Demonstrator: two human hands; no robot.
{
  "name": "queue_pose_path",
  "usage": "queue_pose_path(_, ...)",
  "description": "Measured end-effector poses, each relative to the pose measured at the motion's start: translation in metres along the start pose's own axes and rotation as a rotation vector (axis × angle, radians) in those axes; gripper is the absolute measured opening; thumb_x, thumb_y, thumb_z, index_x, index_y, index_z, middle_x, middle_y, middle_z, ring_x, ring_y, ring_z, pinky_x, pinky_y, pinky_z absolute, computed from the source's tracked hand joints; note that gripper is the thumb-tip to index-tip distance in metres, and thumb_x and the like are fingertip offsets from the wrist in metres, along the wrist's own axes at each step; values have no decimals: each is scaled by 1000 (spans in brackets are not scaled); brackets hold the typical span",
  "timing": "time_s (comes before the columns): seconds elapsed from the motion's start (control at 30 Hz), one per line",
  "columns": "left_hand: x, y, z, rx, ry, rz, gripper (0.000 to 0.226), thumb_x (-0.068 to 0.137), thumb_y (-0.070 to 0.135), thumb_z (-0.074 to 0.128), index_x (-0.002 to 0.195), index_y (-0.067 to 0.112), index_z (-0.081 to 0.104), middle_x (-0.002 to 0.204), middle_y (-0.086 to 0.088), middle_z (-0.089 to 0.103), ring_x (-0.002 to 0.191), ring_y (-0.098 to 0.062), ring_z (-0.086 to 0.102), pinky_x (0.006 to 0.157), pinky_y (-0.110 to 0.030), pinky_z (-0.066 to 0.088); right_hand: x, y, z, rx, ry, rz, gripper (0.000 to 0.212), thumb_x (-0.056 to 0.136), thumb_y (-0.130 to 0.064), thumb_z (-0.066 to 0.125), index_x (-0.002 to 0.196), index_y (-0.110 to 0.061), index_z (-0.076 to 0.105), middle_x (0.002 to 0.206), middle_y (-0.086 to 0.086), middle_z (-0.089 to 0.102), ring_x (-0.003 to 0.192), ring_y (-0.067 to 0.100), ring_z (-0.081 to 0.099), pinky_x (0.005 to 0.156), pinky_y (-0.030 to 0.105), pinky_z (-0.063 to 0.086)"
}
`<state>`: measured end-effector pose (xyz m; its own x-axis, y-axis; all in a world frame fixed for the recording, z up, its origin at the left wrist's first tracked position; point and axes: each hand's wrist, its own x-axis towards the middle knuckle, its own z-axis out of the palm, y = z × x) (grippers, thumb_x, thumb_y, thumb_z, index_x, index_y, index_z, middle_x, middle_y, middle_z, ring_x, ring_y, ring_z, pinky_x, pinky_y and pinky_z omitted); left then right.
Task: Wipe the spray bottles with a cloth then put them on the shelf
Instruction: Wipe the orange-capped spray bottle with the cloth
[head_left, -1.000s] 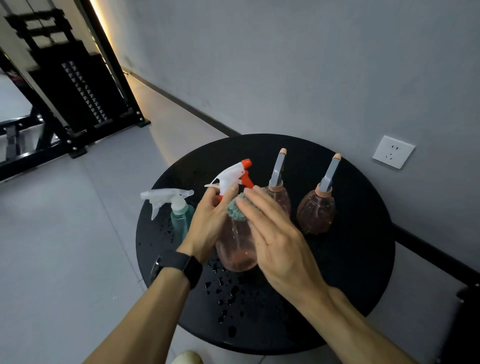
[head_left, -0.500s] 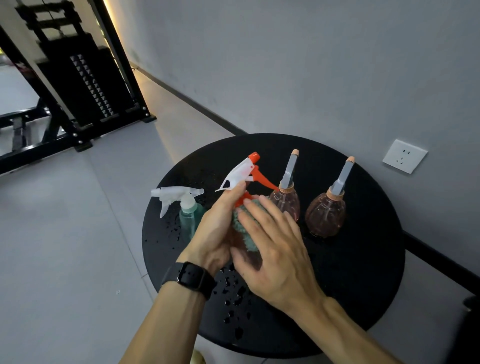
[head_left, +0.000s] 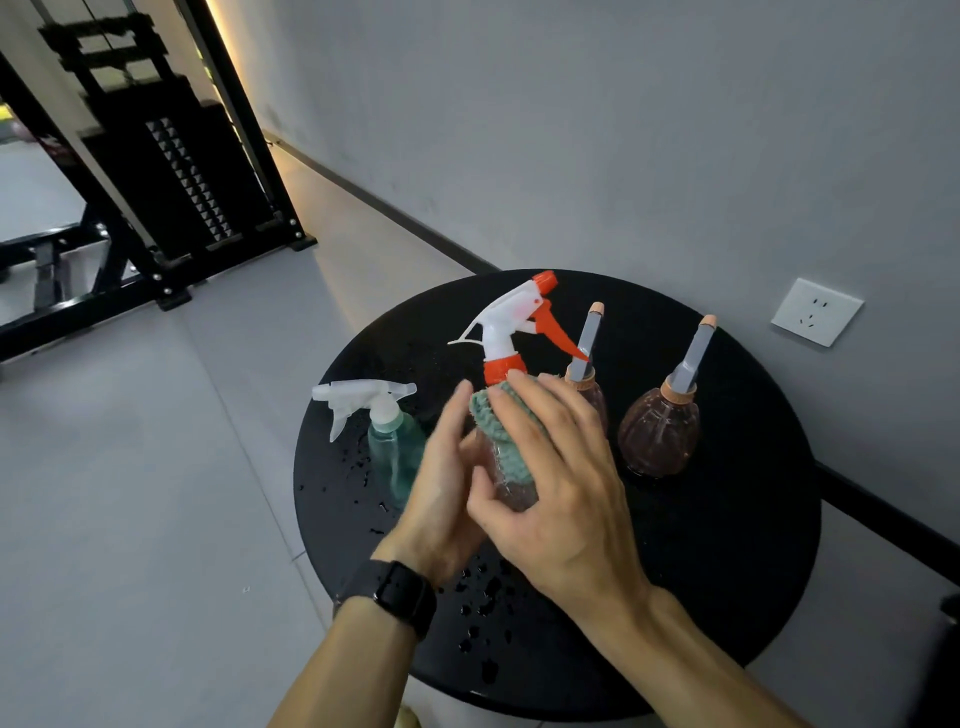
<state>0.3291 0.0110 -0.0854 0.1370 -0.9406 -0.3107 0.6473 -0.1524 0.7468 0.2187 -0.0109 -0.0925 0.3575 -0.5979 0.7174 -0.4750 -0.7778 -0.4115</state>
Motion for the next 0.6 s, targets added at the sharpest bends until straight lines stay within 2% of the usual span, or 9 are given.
queue_pose_path(0.07,-3,-7,7,-8,-44,35,57,105,47,36,83,17,80,85,-5,75,79,-15,73,70,-26,59,3,-3,-1,-5,-11,0,60,77,-23,67,135,-11,56,141,4,53,135,24,44,107,41,41)
queue_pose_path(0.13,-2,-11,10,-5,-46,69,57,106,43,35,77,19,78,79,-3,73,73,-13,72,66,-24,59,5,-3,-4,25,-47,9,55,85,-26,61,138,-11,53,145,4,49,139,22,39,110,41,39)
queue_pose_path(0.2,0,-10,10,-7,-25,99,58,106,45,34,79,21,79,82,-3,74,77,-13,73,69,-25,59,7,-1,-4,66,-72,27,47,95,-29,51,139,-12,51,146,3,48,142,19,35,112,42,37)
queue_pose_path(0.3,2,-9,12,9,-8,83,52,102,54,40,94,22,80,102,-6,76,98,-19,74,84,-32,56,8,2,-3,90,-69,32,42,101,-30,44,138,-12,52,146,3,48,142,18,35,112,42,37)
queue_pose_path(0.33,2,-8,13,23,5,86,51,101,55,41,96,23,81,105,-6,76,100,-19,73,85,-32,56,8,3,-2,94,-65,27,42,102,-29,43,138,-12,53,146,3,49,142,18,35,112,41,36)
queue_pose_path(0.43,6,-7,17,33,2,87,51,100,55,42,92,24,82,103,-4,77,97,-16,74,77,-27,58,8,6,-2,111,-57,24,41,102,-27,43,138,-10,52,146,5,49,142,19,35,113,41,35)
queue_pose_path(0.6,10,-1,19,-9,-34,61,56,98,59,44,88,17,80,90,-3,75,85,-16,73,80,-29,55,-1,8,-3,117,-46,-9,40,103,-24,42,138,-8,50,148,7,45,144,21,31,116,39,32)
